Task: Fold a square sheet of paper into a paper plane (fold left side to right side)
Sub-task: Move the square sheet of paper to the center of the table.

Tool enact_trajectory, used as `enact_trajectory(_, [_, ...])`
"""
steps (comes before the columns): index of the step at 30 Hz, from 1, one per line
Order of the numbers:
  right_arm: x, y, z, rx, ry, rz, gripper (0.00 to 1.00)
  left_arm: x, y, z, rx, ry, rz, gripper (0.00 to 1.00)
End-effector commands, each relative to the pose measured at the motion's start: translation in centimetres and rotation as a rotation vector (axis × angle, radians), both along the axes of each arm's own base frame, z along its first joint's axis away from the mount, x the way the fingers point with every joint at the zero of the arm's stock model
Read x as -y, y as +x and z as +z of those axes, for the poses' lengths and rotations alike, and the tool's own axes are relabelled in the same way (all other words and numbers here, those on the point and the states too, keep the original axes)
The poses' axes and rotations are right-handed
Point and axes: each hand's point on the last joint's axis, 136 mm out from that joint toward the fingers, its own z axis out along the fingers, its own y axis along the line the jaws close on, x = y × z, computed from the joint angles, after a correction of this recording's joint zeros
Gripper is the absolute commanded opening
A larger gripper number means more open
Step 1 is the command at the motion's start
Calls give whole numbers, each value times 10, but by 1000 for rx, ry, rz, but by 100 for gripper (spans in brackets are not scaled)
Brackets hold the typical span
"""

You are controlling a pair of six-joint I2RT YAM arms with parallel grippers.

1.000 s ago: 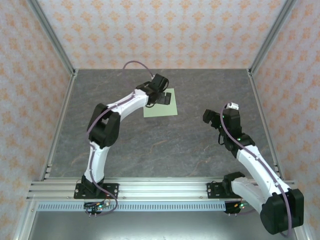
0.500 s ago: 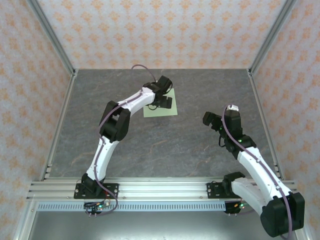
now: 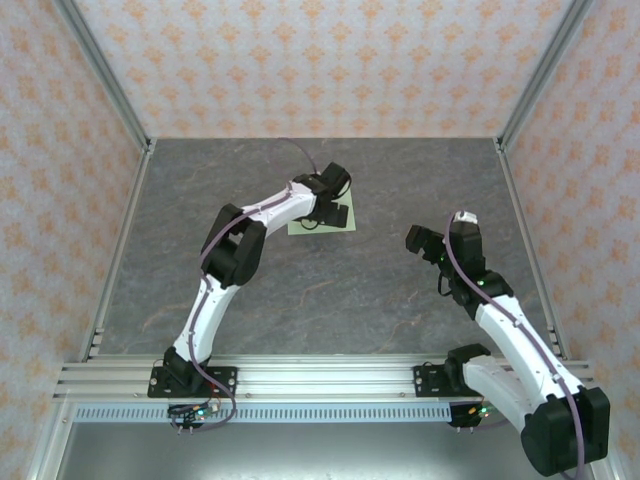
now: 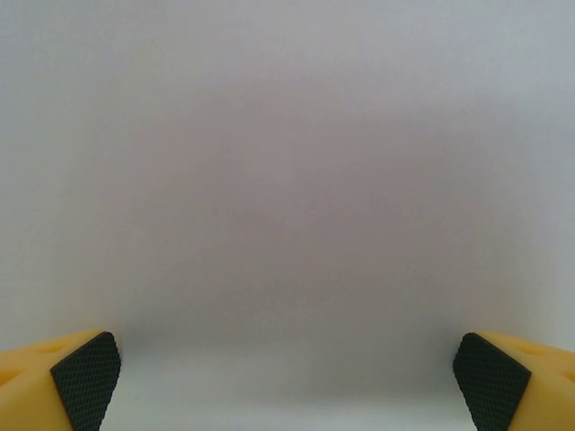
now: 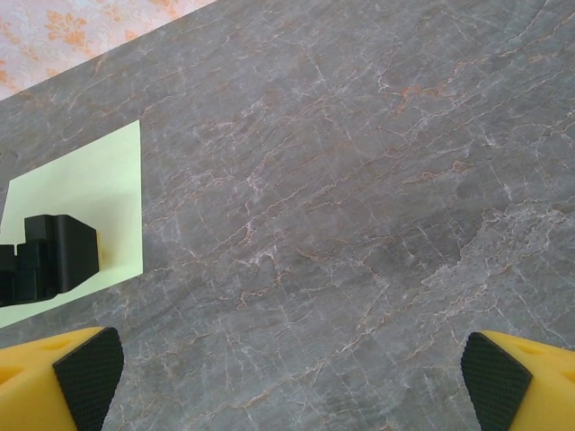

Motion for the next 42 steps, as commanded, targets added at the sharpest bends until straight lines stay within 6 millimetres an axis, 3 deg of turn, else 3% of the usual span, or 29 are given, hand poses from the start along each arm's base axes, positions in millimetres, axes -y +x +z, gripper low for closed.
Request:
enact_trajectory(1, [0,-6,0,-8,11,-4,100,-7,-49,-37,-166,46,-19,100])
enact_trajectory(11, [1,-10,2,-8,15,-7,100,-16,-108,-44,-269,18,-19,100])
enact_trajectory(20, [-1,-11,-6,-28,31,-9,100,-18,-172,-35,-289,-23,31,100])
enact_trajectory(24, [-7,-8,-10,-42,57,9,100,-14,-187,-25,-273,-32,18,100])
enact_trajectory(30, [-28,5,-16,-95,60,55,100,-20,-179,17,-160,-69,29,100])
enact_trajectory(33, [-51,13,-19,-119,57,100,100,-20,-171,36,-127,-117,35,100])
enact_trajectory(37, [-88,24,-22,-138,101,131,100,-35,-150,52,-102,-231,97,100])
enact_trajectory(42, [-131,37,-46,-261,122,102,100,-62,-110,58,-82,-423,186,98])
